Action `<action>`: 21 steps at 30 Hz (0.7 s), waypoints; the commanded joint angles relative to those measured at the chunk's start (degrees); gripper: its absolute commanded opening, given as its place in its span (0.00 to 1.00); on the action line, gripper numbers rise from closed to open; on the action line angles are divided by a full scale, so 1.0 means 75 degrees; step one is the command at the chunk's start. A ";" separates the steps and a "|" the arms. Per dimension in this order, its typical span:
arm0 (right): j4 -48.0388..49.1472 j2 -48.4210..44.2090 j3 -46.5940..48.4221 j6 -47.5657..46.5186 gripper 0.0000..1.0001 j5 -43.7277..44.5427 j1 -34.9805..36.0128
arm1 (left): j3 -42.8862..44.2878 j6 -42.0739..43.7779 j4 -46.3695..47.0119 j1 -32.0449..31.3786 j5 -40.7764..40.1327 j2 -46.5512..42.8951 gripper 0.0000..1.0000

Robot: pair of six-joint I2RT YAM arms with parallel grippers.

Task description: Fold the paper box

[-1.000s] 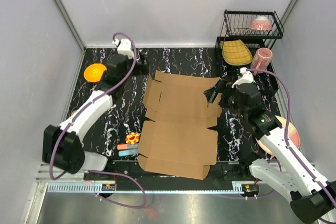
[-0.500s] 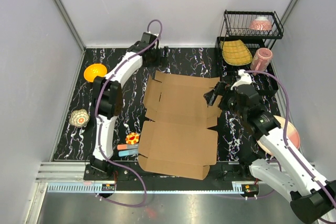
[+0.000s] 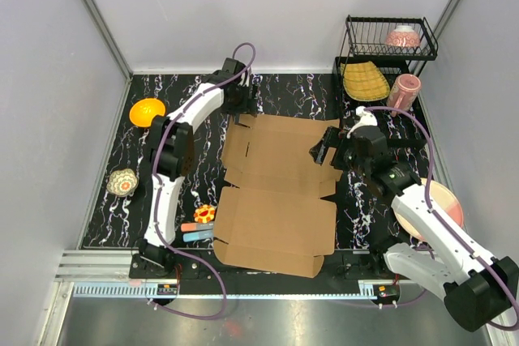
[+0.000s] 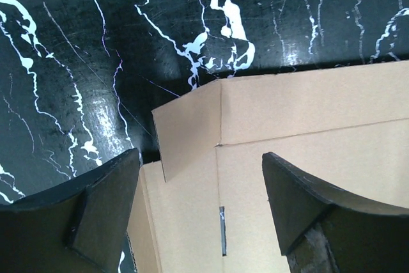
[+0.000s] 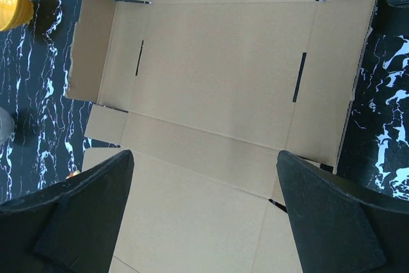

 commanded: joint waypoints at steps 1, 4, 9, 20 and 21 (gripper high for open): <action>0.0361 0.0107 0.0081 0.0008 1.00 -0.0161 0.0020 | 0.0241 0.0252 0.0198 0.0069 0.0005 0.0308 0.80; 0.0373 0.0142 0.0093 0.0020 0.99 -0.0173 0.0009 | 0.0277 0.0252 0.0315 0.0151 0.0123 0.0402 0.79; 0.0361 0.0166 0.0116 0.0008 1.00 -0.0126 0.0020 | 0.0102 0.0299 0.0713 0.0221 0.0450 0.0355 0.73; 0.0361 0.0283 0.0174 0.0078 1.00 -0.0068 0.0009 | -0.2112 0.0346 0.2810 0.0209 0.1400 -0.0734 0.26; 0.0361 0.0271 0.0198 0.0078 1.00 -0.0056 0.0020 | -0.2207 0.0369 0.2870 0.0209 0.1389 -0.0793 0.24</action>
